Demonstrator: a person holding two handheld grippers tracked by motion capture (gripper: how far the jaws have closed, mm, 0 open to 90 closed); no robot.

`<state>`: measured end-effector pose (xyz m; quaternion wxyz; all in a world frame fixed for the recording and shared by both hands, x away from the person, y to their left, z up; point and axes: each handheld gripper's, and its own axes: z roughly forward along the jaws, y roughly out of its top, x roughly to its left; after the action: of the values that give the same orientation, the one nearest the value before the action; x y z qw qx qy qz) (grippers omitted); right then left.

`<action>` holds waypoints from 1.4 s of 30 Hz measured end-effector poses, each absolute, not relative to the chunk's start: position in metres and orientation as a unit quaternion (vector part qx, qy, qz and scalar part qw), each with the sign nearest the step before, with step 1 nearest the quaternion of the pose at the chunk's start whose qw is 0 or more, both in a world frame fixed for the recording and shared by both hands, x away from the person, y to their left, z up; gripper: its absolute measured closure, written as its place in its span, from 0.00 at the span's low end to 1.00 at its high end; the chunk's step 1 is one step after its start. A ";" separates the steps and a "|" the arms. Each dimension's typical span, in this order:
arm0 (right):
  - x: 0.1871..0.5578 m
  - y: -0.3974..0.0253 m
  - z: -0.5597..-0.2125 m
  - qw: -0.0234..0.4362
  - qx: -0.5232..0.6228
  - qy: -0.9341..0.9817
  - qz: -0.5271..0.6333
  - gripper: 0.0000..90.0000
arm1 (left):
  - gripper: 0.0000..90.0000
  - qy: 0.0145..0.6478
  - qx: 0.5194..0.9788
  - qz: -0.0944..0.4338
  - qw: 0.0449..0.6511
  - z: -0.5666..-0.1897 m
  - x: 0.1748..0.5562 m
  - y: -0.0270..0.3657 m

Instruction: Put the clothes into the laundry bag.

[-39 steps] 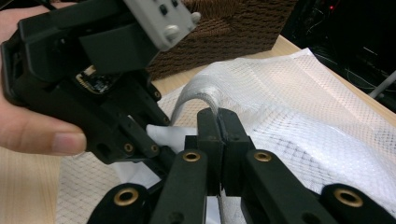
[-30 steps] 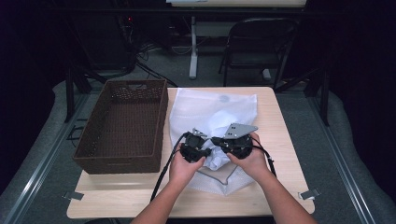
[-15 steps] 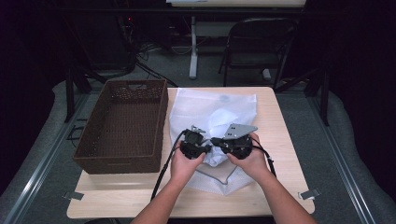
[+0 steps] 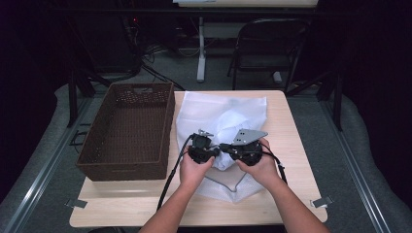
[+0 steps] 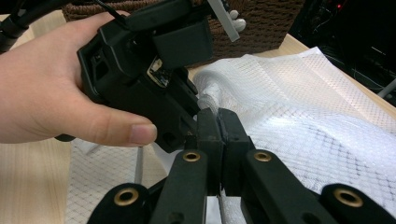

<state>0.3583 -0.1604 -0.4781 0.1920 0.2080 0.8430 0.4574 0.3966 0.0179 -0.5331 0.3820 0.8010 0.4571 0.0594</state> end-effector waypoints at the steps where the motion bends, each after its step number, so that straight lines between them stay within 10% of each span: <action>1: 0.359 -0.160 -0.478 0.192 0.208 0.843 0.457 0.99 | 0.89 0.459 0.800 0.060 0.382 -0.533 0.397 0.018; 26: 0.360 -0.159 -0.484 0.188 0.210 0.847 0.450 0.99 | 0.88 0.472 0.786 0.074 0.391 -0.546 0.411 0.013; 42: 0.363 -0.163 -0.486 0.190 0.217 0.847 0.446 0.99 | 0.68 0.466 0.789 0.064 0.395 -0.547 0.405 0.019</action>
<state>0.3629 -0.1628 -0.4856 0.1903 0.2168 0.8472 0.4462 0.4049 0.0195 -0.5468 0.3947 0.7892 0.4660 0.0644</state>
